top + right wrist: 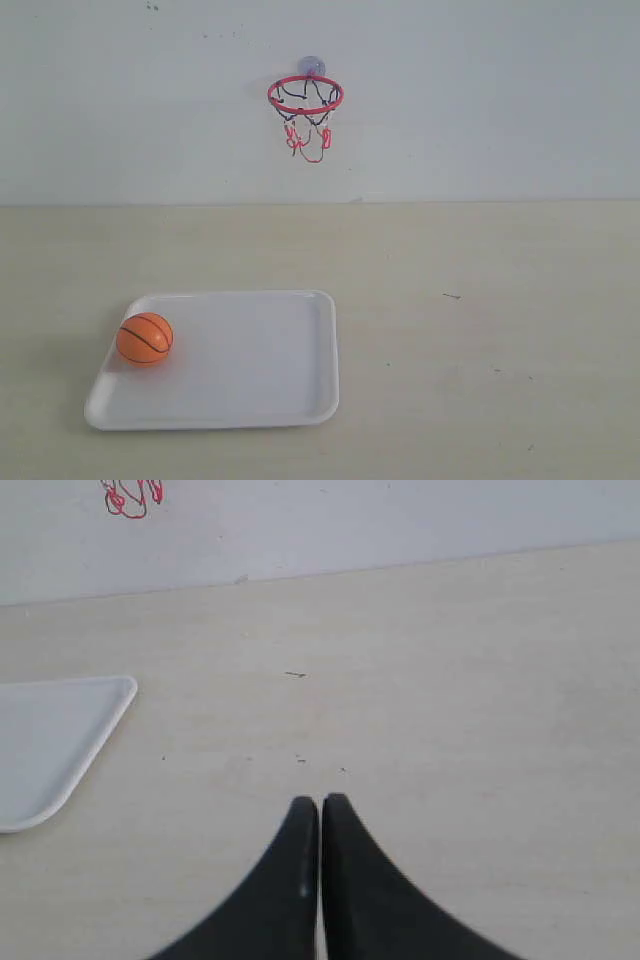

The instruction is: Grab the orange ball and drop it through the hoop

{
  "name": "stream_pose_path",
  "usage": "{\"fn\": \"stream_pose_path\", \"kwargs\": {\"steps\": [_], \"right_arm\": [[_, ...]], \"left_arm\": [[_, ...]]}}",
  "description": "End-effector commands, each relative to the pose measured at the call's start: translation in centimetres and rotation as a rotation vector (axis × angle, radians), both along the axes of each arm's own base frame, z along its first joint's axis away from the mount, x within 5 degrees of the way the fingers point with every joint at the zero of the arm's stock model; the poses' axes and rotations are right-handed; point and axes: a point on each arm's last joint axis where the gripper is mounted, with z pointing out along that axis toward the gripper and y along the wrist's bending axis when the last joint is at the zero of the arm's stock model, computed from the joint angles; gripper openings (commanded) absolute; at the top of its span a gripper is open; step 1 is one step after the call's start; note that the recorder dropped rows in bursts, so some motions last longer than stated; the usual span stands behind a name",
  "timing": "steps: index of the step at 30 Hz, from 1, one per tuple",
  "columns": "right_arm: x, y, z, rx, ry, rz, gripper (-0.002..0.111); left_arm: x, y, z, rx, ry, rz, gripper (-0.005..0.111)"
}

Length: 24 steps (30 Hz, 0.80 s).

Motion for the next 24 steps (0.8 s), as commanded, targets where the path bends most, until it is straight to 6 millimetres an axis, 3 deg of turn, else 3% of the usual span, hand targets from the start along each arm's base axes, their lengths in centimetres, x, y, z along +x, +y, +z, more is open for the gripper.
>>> {"fn": "stream_pose_path", "kwargs": {"steps": [1, 10, 12, 14, 18, 19, 20, 21, 22, 24], "right_arm": [[0.0, 0.0, 0.1, -0.006, -0.016, 0.003, 0.0], [0.0, 0.0, 0.1, -0.006, -0.016, 0.003, 0.0], [0.0, 0.0, 0.1, -0.006, -0.016, 0.003, 0.0], [0.0, 0.0, 0.1, -0.006, -0.016, 0.003, 0.0], [0.0, 0.0, 0.1, -0.006, -0.016, 0.003, 0.0], [0.0, 0.0, 0.1, -0.006, -0.016, 0.003, 0.0], [0.0, 0.0, 0.1, -0.006, -0.016, 0.003, 0.0], [0.0, 0.0, 0.1, -0.006, -0.016, 0.003, 0.0], [0.0, 0.0, 0.1, -0.006, -0.016, 0.003, 0.0], [0.0, 0.0, 0.1, -0.006, -0.016, 0.003, 0.0]], "left_arm": [[0.2, 0.2, 1.7, 0.156, -0.216, 0.005, 0.004], [-1.3, 0.2, 6.7, 0.05, -0.788, 0.036, 0.004], [-2.0, 0.4, 7.6, -0.261, -0.887, -0.023, 0.004], [-2.0, 0.6, 8.1, -0.406, -0.863, -0.037, 0.004], [0.9, 0.2, 11.2, -0.476, -0.426, 0.02, 0.004], [2.7, -0.1, 12.1, -0.455, -0.191, 0.043, 0.004], [3.5, -0.3, 12.4, -0.445, -0.097, 0.054, 0.004], [5.5, -0.6, 12.7, -0.422, 0.116, 0.078, 0.004], [6.3, -0.7, 12.6, -0.412, 0.203, 0.088, 0.004], [9.6, -1.0, 12.3, -0.374, 0.42, 0.117, 0.004]]}}
